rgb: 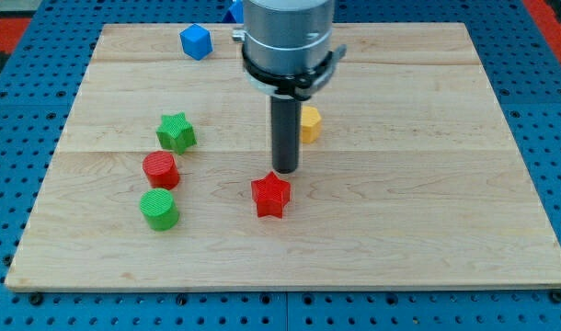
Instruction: Push the red circle to the top right of the red star
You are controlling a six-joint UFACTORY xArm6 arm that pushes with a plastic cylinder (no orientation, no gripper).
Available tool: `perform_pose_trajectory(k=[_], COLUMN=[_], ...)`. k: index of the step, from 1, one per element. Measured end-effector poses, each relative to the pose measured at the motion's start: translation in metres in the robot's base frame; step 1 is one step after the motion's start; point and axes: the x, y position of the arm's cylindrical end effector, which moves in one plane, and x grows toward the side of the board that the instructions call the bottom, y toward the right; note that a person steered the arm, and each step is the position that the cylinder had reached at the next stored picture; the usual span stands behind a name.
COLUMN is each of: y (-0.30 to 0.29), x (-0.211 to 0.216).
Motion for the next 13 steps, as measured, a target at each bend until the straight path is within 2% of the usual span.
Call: perform_pose_trajectory(k=[2,3,4,5,6,7,8,9,10,11,12,13], y=[0.010,0.006,-0.055,-0.144,-0.188,-0.185,-0.115,-0.081,-0.079,-0.068,-0.005,0.005], x=[0.075,0.015,-0.042,-0.054,-0.041,-0.008,0.027,0.021,-0.005,-0.004,0.047,0.054])
